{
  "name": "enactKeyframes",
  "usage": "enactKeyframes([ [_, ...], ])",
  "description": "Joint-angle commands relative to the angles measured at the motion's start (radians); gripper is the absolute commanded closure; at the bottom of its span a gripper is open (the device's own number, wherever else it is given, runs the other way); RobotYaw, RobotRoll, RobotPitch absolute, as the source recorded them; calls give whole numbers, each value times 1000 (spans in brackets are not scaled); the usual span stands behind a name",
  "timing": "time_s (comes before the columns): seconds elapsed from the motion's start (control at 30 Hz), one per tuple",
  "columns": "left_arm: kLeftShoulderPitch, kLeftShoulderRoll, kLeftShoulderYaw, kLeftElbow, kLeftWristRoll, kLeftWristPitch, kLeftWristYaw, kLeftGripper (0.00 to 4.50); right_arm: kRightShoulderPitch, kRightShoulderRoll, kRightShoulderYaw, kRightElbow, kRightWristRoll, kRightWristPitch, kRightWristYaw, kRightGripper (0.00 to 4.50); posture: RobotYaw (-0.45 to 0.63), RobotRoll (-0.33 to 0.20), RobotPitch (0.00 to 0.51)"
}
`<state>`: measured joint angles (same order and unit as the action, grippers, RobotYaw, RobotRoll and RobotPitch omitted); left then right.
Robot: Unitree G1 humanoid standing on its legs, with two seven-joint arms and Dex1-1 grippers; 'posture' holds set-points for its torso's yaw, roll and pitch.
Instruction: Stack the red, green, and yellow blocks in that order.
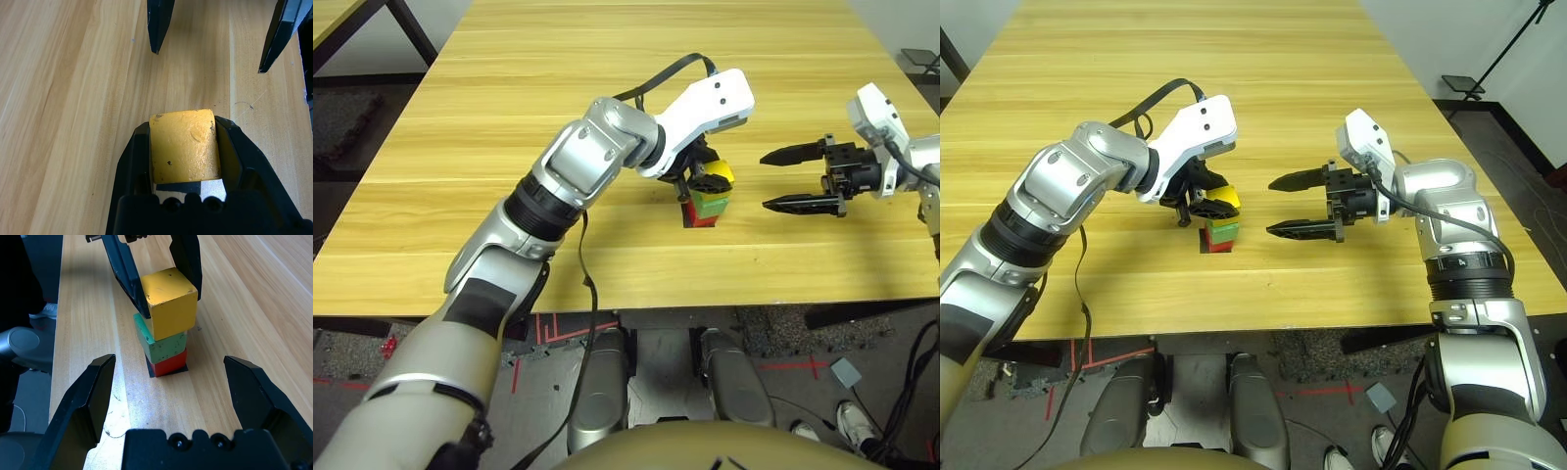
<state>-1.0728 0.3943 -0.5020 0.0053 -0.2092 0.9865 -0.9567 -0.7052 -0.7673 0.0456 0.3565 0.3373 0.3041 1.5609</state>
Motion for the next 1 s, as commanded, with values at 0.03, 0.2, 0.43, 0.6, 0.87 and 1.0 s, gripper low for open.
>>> enactKeyframes([
  [0.03, 9, 3, -26, 2, 9, 9, -7, 2585, -5, -3, -9, 10, 12, -1, 2, 0, 95, 49, 177],
  [0.2, -11, 4, -28, 2, 15, 5, -13, 2585, -7, -2, -8, 13, 11, -2, 4, 0, 97, 50, 177],
  [0.43, -21, 13, -36, -23, 13, 27, -22, 2585, -13, 2, -7, 23, 9, -7, 3, 0, 102, 52, 174],
  [0.6, -18, 27, -44, -46, 10, 45, -29, 2585, -17, 8, -4, 31, 6, -13, 2, 0, 110, 56, 172],
  [0.87, -32, 33, -44, -73, 2, 74, -29, 2585, -28, 19, 0, 47, 1, -23, 5, 0, 117, 57, 167],
  [1.0, -28, 32, -46, -88, -5, 90, -30, 2585, -31, 20, 1, 53, -1, -27, 6, 0, 117, 57, 165],
])
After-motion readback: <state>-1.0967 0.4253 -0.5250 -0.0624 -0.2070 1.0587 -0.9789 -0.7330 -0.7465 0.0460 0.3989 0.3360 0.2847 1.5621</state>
